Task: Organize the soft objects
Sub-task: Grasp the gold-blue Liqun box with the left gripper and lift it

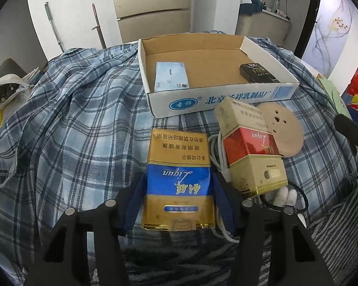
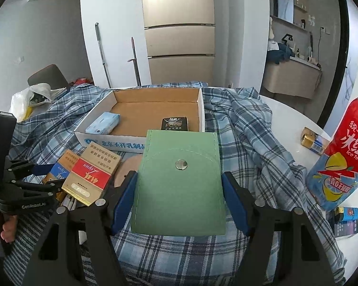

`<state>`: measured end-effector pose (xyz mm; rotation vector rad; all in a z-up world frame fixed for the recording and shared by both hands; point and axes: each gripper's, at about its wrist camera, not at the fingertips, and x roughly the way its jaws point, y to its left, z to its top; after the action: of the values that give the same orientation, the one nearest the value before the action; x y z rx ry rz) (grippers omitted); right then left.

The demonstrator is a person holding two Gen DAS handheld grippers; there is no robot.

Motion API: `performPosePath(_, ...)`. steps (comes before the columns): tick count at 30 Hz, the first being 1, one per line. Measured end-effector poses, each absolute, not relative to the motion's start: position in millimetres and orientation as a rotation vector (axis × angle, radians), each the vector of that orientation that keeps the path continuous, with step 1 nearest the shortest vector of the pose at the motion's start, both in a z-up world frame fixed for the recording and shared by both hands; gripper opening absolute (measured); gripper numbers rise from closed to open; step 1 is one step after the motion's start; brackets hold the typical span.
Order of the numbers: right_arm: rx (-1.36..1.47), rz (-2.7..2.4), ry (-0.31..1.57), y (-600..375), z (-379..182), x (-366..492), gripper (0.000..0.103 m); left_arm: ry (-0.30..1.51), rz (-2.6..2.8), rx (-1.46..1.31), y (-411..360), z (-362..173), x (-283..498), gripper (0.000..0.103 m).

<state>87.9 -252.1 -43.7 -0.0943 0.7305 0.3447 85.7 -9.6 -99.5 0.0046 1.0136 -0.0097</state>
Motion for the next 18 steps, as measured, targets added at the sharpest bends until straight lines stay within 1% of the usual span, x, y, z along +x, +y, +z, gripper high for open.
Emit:
performPosePath(1,-0.093,0.343,0.737,-252.7,-44.3,88.1,0.070,1.012,-0.009,0.003,-9.3,-99.7,85.4,0.059)
performPosePath(3,-0.085,0.346,0.743,-254.1,-45.0,88.8,0.070,0.999,-0.007,-0.001,-8.6,-98.5,83.3,0.055)
performPosePath(9,-0.103,0.347,0.750,-250.0,-48.5,89.3,0.070,0.886,-0.026,-0.022,-6.0,-82.1,68.9,0.055)
performPosePath(14,-0.099,0.313,0.791,-250.9,-56.2,97.5,0.070,0.751,-0.054,-0.077,0.4,-63.6,50.7,0.055)
performPosePath(18,-0.094,0.299,0.754,-253.4,-52.2,91.9,0.070,0.633,-0.071,-0.098,2.0,-48.6,35.2,0.055)
